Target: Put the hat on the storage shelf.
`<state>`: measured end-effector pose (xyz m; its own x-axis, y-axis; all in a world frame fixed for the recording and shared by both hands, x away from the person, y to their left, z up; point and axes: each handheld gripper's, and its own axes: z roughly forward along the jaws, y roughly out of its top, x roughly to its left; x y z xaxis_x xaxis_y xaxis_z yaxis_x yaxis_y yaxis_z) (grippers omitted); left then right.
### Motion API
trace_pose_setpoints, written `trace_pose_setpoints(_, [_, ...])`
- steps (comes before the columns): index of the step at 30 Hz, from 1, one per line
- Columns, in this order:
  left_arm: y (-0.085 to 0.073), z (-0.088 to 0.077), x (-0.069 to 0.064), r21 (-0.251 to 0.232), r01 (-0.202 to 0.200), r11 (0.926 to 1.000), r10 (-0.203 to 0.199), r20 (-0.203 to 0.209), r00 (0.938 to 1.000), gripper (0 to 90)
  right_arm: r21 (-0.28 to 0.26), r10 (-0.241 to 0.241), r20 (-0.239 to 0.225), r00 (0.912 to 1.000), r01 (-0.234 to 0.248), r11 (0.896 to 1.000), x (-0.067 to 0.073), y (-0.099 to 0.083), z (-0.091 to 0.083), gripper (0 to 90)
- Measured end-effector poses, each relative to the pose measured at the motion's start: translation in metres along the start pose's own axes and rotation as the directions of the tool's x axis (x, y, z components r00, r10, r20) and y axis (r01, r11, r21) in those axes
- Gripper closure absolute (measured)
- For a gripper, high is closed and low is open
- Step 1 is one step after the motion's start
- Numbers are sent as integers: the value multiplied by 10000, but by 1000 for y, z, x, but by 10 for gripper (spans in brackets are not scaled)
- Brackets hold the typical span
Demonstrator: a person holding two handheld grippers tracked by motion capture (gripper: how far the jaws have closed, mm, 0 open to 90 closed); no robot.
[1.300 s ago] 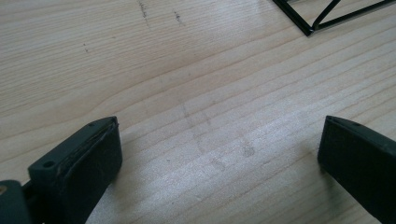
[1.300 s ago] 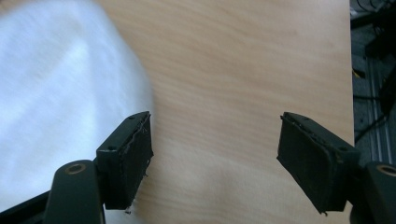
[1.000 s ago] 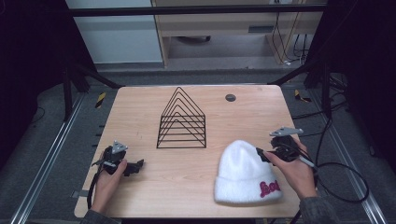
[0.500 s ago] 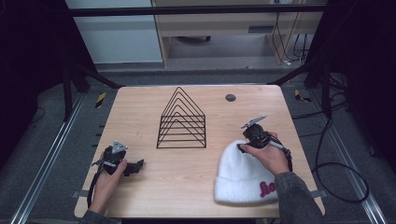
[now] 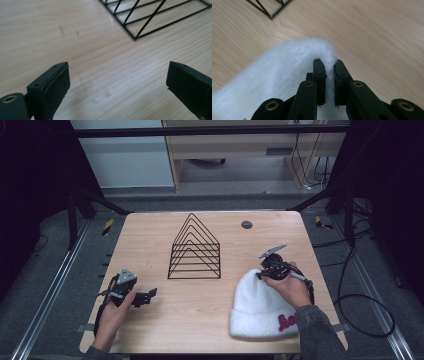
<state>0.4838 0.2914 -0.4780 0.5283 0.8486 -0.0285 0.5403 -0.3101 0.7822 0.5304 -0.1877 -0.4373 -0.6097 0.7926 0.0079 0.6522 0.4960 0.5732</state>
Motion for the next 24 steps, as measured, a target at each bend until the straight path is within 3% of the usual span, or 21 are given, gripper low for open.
trace_pose_setpoints(4, [17, -10, -16, -540, -421, 9977, 440, 353, 9984, 44, -1273, -80, -58, 10000, 72, 9918, 13, -1, -35, 830])
trace_pose_setpoints(7, [28, -17, -25, -769, -749, 9942, 796, 602, 9950, 42, -1980, -308, -41, 9995, 294, 9798, 24, -4, -60, 833])
trace_pose_setpoints(8, [31, -19, -28, -862, -748, 9935, 815, 774, 9937, 43, -2377, -432, -107, 9990, 394, 9705, 30, -5, -74, 834])
trace_pose_setpoints(9, [33, -20, -31, -886, -783, 9930, 863, 903, 9922, 43, -2377, -432, -107, 9990, 394, 9705, 30, -5, -74, 834])
trace_pose_setpoints(10, [36, -22, -34, -917, -875, 9919, 971, 1058, 9896, 44, -2768, -575, -201, 9981, 497, 9596, 35, -6, -86, 834])
trace_pose_setpoints(11, [39, -24, -38, -946, -979, 9907, 1088, 1175, 9871, 44, -2768, -575, -201, 9981, 497, 9596, 35, -6, -86, 834])
trace_pose_setpoints(16, [48, -28, -54, -1119, -1465, 9829, 1663, 1961, 9664, 89, -3580, -922, -336, 9952, 742, 9308, 47, -6, -111, 836])
trace_pose_setpoints(18, [52, -28, -60, -1168, -1670, 9790, 1880, 2019, 9612, 92, -3913, -1303, -230, 9912, 1110, 9136, 53, 0, -120, 837])
trace_pose_setpoints(19, [55, -29, -63, -1207, -1754, 9771, 1973, 2029, 9591, 92, -3913, -1303, -230, 9912, 1110, 9136, 53, 0, -120, 837])
trace_pose_setpoints(24, [70, -37, -74, -1596, -2031, 9661, 2362, 2275, 9447, 99, -4372, -1534, -327, 9876, 1239, 8908, 56, 18, -135, 838])
